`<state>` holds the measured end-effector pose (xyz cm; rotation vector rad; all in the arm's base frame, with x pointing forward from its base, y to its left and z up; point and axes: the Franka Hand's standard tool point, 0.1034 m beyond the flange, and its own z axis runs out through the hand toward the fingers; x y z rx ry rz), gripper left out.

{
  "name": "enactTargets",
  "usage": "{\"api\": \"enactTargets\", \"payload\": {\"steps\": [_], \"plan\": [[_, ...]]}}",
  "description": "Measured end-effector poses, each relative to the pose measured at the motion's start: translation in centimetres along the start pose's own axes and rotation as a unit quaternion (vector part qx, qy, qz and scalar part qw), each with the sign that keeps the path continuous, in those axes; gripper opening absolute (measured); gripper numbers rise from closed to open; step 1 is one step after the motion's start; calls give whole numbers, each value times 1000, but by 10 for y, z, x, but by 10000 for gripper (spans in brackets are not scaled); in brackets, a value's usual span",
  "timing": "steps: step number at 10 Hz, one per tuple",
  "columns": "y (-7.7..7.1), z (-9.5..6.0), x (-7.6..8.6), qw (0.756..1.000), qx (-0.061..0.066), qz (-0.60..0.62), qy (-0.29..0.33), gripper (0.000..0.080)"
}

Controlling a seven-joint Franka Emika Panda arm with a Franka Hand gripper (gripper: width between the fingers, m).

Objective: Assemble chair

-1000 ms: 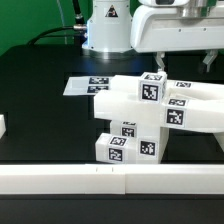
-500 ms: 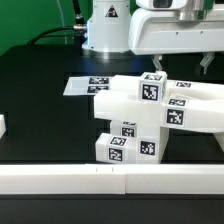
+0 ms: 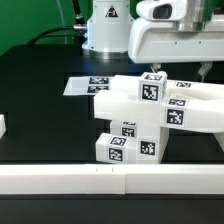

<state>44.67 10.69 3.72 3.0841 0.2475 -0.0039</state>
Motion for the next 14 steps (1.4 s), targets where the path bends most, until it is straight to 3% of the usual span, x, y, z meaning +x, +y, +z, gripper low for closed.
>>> {"api": "enactTargets", "payload": {"steps": [5,8,14], "plan": [[1,1,-1,1000,0,0,-1,648],[2,16,-6,1000,-7,-2,-3,648],[4,24,-11,1000,-11,-2,-12,648]]}}
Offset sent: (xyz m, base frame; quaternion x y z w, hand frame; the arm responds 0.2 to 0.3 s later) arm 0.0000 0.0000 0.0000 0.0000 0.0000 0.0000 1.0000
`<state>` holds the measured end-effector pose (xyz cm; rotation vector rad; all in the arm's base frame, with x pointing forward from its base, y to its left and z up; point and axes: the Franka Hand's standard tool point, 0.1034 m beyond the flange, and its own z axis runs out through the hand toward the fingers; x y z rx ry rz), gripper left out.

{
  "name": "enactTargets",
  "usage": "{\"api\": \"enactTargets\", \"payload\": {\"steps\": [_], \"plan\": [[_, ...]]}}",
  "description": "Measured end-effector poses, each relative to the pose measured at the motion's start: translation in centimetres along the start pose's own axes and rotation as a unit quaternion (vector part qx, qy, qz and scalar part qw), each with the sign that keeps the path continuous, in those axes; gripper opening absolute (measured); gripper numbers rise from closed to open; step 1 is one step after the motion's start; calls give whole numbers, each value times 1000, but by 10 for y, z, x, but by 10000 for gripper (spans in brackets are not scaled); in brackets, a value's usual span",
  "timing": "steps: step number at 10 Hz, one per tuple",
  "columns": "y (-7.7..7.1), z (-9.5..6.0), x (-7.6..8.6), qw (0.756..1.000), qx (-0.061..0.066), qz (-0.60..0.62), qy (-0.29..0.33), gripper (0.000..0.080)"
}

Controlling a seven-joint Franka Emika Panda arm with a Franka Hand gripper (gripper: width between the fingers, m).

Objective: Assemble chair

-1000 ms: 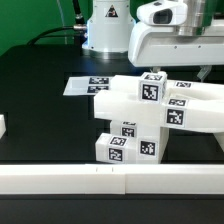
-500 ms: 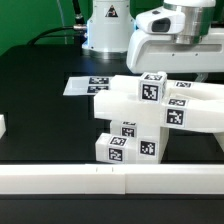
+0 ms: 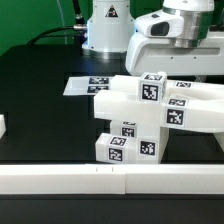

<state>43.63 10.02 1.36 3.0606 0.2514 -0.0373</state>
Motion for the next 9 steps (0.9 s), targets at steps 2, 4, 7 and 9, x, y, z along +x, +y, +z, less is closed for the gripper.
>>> {"api": "enactTargets", "payload": {"steps": [2,4,7,9], "plan": [[0,1,-1,1000,0,0,-1,648],[1,2,-2,1000,-1,0,-3,648],[3,5,-1,1000,-3,1,-5,648],[9,7,6,1000,-4,6,-2,648]]}}
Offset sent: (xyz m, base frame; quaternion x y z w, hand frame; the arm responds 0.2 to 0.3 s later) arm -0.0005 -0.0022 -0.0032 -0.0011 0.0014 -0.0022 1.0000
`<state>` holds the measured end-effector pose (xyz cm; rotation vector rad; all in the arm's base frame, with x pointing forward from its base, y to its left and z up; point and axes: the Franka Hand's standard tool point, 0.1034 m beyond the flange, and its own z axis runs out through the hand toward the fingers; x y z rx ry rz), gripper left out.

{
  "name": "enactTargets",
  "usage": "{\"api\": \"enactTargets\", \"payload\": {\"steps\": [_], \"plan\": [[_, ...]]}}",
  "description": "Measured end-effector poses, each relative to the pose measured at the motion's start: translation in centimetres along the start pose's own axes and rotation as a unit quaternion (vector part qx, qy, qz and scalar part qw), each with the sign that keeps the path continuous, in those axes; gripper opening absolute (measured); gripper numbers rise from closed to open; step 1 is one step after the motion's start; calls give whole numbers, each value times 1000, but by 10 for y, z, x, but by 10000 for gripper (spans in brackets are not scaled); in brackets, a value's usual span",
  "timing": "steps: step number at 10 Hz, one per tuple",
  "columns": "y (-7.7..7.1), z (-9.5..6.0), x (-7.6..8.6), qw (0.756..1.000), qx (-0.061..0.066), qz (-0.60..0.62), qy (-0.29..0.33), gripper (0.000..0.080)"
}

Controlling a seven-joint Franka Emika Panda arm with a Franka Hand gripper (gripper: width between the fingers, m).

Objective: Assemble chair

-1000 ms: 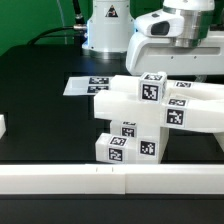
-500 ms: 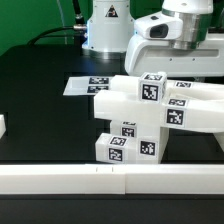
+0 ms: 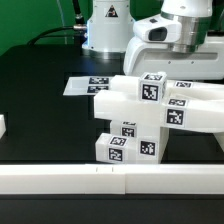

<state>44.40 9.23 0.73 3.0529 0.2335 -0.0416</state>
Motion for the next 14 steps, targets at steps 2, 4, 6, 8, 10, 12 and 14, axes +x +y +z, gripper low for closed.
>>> {"api": "enactTargets", "payload": {"steps": [2,4,6,8,10,12,14], "plan": [[1,1,0,1000,0,1,0,648],[1,1,0,1000,0,2,-1,648],[1,2,-1,1000,-1,2,-1,380],[1,2,-1,1000,-1,2,-1,268],[1,2,-1,1000,-1,2,-1,269],[1,2,-1,1000,-1,2,-1,269],[3,0,0,1000,-1,0,0,269]]}}
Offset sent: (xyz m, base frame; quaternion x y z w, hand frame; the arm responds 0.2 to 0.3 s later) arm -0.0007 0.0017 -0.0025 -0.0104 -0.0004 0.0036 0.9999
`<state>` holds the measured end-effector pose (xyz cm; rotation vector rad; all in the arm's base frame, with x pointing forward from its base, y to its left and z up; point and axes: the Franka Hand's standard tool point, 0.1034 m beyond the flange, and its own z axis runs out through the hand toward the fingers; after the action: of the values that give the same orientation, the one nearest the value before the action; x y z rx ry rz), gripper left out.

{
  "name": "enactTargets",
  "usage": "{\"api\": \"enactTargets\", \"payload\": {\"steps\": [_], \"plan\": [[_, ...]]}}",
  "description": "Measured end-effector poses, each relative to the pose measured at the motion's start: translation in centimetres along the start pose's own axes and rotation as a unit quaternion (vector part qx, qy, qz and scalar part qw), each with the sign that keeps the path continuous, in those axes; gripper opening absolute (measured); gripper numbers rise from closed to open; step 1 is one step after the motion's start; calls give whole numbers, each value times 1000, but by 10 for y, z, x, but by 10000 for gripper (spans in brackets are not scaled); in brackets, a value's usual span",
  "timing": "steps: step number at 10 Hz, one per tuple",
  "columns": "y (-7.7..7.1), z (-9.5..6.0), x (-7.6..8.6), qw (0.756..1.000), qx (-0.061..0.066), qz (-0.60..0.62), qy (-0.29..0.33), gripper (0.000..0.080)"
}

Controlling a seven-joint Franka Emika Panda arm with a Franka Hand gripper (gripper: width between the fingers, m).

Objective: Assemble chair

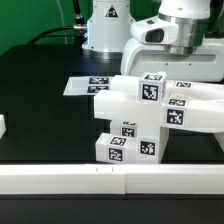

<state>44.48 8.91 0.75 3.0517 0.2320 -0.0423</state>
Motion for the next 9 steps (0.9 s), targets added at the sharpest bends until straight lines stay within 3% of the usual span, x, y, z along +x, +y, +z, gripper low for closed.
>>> {"api": "enactTargets", "payload": {"steps": [3,6,7,8,9], "plan": [[9,-16,5,1000,4,-2,1,269],[17,-74,20,999,30,8,-11,271],[24,-86,25,999,36,14,-15,271],[30,-95,31,999,39,21,-17,271],[29,-90,30,999,37,18,-15,271]]}}
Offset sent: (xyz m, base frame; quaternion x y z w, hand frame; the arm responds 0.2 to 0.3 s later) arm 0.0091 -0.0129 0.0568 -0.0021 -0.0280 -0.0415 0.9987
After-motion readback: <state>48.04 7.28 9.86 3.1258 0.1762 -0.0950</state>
